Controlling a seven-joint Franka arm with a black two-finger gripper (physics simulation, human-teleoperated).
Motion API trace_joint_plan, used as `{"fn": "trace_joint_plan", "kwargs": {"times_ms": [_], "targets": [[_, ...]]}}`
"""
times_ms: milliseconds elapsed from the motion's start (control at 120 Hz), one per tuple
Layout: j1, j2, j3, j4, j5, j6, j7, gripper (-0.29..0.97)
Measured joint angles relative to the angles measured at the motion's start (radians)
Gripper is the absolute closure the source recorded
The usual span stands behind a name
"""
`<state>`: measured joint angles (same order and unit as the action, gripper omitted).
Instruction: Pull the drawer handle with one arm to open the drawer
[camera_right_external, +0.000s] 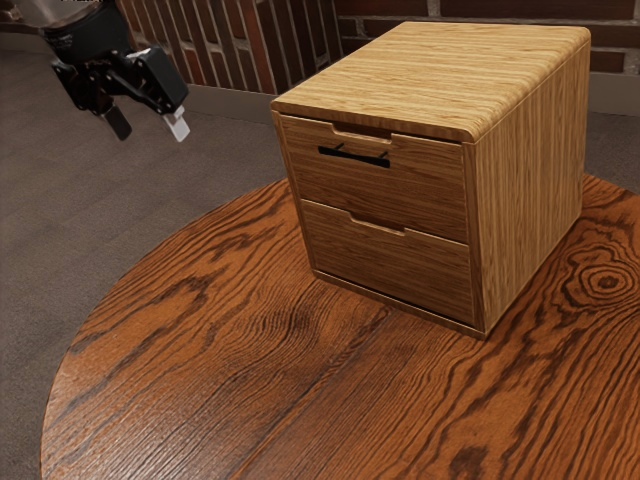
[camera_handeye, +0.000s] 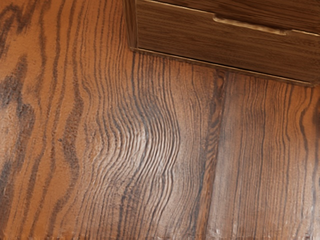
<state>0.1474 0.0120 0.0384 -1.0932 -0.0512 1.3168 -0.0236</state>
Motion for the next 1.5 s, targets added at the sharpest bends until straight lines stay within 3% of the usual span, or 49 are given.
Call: {"fn": "trace_joint_plan", "kwargs": {"times_ms": [283, 400, 542, 733, 958, 1250, 1500], "targets": [[-0.059, 0.027, -0.018, 0.002, 0.089, -0.104, 0.001, 0.0], [-0.044, 0.023, -0.032, 0.002, 0.106, -0.108, 0.11, 0.0], [0.039, -0.055, -0.111, -0.236, 0.161, 0.11, 0.373, 0.0], [-0.012, -0.018, -0.172, -0.277, 0.203, 0.384, 0.713, 0.0], [-0.106, 0.033, -0.17, -0.281, 0.197, 0.609, 1.035, 0.0], [0.075, 0.064, -0.168, -0.291, 0.103, 0.681, 1.364, 0.03], [0.015, 0.073, -0.198, -0.305, 0.026, 0.714, 1.578, 0.05]]}}
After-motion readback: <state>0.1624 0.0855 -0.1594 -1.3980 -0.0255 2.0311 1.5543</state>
